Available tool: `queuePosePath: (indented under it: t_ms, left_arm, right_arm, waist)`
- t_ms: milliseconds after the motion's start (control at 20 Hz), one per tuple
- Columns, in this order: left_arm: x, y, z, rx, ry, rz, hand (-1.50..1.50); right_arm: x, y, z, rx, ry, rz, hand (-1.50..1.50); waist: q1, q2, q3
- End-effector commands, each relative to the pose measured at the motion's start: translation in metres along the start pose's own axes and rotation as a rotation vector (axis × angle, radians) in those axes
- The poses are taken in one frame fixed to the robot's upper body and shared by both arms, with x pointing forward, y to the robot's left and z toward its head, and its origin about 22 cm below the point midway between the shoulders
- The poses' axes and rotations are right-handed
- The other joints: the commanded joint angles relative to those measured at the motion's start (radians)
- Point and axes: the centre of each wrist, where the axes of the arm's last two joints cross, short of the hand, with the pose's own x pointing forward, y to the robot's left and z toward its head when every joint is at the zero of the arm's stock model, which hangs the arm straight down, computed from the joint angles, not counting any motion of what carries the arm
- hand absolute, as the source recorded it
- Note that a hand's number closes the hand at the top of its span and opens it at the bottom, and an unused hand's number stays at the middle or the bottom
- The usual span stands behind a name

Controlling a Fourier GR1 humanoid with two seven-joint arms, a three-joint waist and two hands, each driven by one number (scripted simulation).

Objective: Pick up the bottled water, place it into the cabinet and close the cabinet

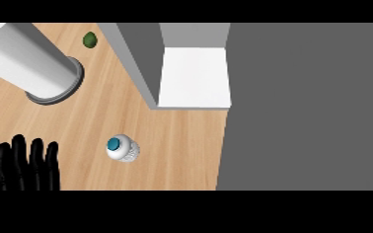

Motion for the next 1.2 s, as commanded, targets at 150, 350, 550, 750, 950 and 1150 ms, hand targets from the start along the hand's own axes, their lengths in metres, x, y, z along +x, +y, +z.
queuePosePath:
  t_ms: [150, 350, 550, 750, 950, 1150]
  left_arm:
    - [0.035, 0.012, 0.016, 0.074, -0.121, -0.02, -1.5]
    - [0.041, 0.019, 0.02, 0.072, -0.085, -0.017, -1.5]
    - [0.034, 0.023, 0.021, 0.088, -0.079, -0.07, -1.5]
    - [0.031, 0.02, 0.011, 0.086, -0.087, -0.064, -1.5]
    - [0.018, 0.018, 0.011, 0.085, -0.047, -0.1, -1.5]
    - [0.01, 0.015, 0.002, 0.071, -0.024, -0.128, -1.5]
  right_arm:
    - [0.011, 0.01, 0.008, -0.027, -0.014, 0.005, -1.5]
    - [0.017, 0.013, 0.005, -0.029, -0.006, 0.005, -1.5]
    - [0.028, 0.016, 0.008, -0.032, -0.026, 0.008, -1.5]
    - [0.027, 0.013, 0.012, -0.005, -0.013, 0.015, -1.5]
    - [0.033, 0.029, 0.008, -0.021, -0.029, 0.01, -1.5]
    - [0.039, 0.022, 0.008, -0.018, -0.014, 0.012, -1.5]
  waist:
    - [-0.003, -0.002, 0.001]
    - [0.001, 0.0, 0.0]
    - [0.004, -0.002, -0.001]
    - [-0.011, 0.002, 0.0]
    - [-0.006, 0.001, -0.003]
    - [-0.009, 0.005, -0.002]
